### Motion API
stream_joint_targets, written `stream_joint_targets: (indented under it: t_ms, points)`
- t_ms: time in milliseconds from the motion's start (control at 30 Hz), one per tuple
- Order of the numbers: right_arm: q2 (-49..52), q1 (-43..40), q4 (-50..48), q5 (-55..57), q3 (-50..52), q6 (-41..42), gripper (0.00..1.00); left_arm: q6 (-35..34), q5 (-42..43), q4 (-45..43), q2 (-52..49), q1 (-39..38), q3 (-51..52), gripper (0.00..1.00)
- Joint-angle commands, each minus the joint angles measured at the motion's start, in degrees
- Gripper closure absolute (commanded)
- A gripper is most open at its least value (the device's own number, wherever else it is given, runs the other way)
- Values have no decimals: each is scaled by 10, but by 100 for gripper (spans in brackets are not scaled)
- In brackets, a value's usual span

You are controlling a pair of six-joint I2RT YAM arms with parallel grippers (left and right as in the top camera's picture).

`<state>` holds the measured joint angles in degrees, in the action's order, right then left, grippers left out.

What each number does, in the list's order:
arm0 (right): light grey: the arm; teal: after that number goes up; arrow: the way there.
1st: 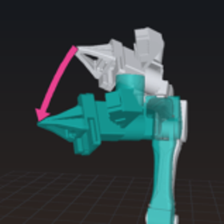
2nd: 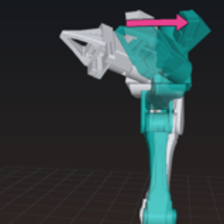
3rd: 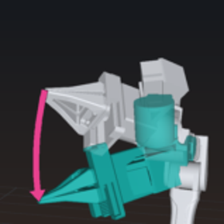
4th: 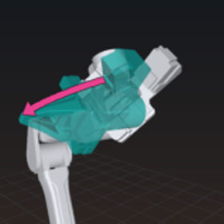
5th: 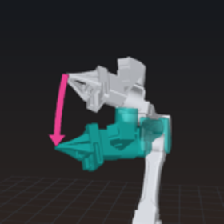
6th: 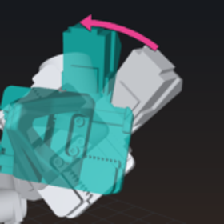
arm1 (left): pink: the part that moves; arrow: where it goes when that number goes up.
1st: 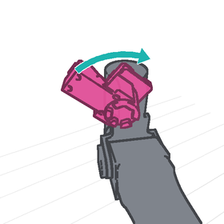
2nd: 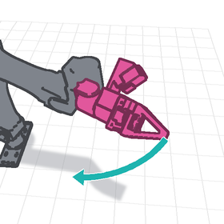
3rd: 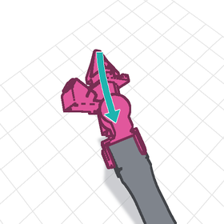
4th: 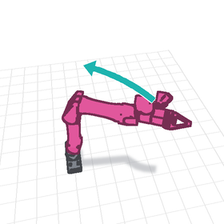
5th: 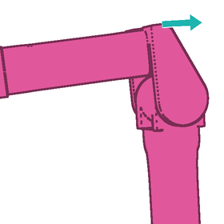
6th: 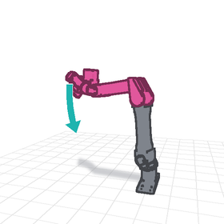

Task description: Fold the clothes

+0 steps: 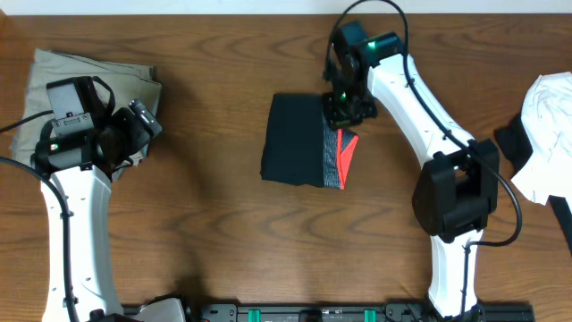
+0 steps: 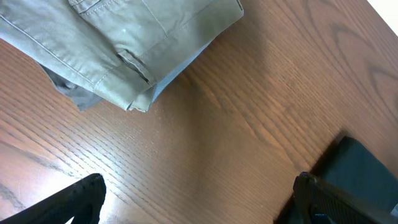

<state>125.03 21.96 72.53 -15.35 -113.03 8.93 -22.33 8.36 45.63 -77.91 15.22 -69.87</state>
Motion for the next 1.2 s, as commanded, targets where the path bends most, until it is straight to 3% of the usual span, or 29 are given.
stream_joint_targets:
  t_ms: [0, 233, 500, 700, 833, 967, 1033, 1167]
  points:
    - [-2, 10, -41, -78, 20, -13, 98, -3, -5, 0, -3, 2, 4, 2]
    - [14, 9, -120, -100, 97, -13, 99, -3, -5, 0, -3, 2, 4, 2]
    - [15, -21, -190, 34, 135, -10, 98, -3, 2, 4, -4, 2, 4, 2]
    - [12, -30, -191, 30, 96, -26, 99, 8, 42, 6, -16, 1, 4, 2]
    - [8, -30, -128, 64, 17, -25, 91, 46, 101, -1, -42, -7, 4, 2]
    - [8, -32, -35, 83, -80, -26, 66, 112, 189, -13, -85, -31, 4, 2]
    - [8, -33, 3, 74, -114, -26, 41, 137, 226, -23, -110, -46, 4, 2]
    - [7, -33, 46, 43, -145, -25, 14, 142, 239, -56, -168, -74, 4, 2]
